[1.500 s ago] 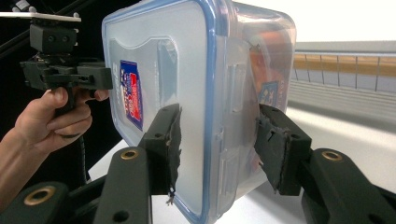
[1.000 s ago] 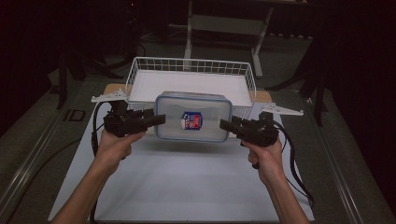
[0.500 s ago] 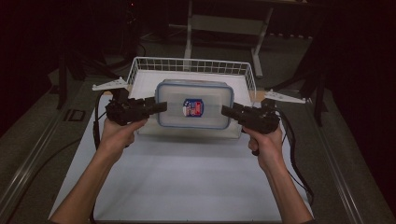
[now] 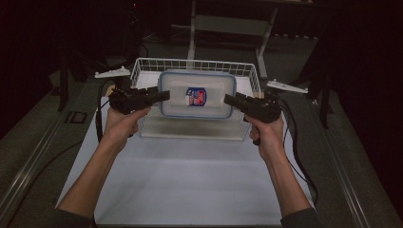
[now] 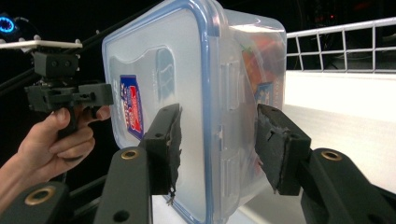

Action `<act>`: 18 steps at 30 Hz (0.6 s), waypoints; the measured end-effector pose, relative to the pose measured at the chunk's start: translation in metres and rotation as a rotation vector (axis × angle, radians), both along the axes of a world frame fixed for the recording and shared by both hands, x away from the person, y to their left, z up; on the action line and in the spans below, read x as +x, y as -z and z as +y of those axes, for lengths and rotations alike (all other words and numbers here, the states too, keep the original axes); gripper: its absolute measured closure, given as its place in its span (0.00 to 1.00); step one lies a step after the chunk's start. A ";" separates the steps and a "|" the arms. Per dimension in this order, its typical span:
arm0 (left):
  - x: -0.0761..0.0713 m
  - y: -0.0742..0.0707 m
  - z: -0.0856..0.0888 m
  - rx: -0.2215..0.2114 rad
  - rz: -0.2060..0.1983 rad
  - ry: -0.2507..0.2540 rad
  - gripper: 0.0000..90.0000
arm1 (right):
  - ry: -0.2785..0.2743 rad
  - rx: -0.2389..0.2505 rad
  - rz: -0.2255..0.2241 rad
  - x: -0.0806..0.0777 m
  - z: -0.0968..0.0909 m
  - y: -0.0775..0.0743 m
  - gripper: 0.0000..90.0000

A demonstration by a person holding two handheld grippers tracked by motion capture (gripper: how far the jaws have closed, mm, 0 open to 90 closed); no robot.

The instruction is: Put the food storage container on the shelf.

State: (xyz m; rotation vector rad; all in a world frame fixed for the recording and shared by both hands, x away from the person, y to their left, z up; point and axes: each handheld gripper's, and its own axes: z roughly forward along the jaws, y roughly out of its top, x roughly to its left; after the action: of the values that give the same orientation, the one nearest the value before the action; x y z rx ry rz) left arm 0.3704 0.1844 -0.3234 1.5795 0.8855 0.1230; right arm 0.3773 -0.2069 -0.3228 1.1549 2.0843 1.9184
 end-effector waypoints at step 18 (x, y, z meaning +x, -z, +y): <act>0.032 0.009 0.002 -0.031 0.073 -0.040 0.54 | 0.028 0.011 0.073 0.031 0.004 0.007 0.58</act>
State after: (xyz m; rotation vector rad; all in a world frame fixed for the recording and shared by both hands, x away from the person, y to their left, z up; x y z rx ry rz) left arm 0.4019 0.1866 -0.3325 1.5458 0.9717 0.0793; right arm 0.4081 -0.2024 -0.3295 1.2673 2.0841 1.9055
